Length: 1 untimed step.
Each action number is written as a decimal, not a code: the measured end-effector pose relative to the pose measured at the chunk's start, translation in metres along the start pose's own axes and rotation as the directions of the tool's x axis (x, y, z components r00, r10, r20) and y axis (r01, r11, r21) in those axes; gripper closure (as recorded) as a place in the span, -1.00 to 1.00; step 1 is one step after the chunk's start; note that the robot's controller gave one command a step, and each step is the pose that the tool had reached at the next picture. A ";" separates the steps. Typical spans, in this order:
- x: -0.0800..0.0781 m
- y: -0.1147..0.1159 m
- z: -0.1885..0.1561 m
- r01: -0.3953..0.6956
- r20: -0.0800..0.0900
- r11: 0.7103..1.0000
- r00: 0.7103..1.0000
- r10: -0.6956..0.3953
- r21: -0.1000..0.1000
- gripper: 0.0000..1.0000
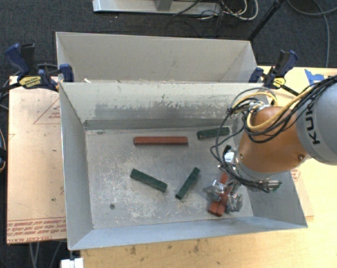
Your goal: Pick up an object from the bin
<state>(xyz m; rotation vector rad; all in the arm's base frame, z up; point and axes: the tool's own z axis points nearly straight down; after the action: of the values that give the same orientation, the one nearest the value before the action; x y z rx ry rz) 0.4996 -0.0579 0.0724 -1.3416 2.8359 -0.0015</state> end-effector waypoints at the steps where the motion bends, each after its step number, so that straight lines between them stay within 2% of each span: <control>1: 0.000 0.000 0.000 0.000 0.000 1.000 1.000 0.000 0.000 1.00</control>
Offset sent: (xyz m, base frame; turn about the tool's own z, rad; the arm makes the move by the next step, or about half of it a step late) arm 0.0000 0.0000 0.0454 0.0000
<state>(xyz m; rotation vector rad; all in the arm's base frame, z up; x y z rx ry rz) 0.4996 -0.0579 0.0724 -1.3414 2.8361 -0.0016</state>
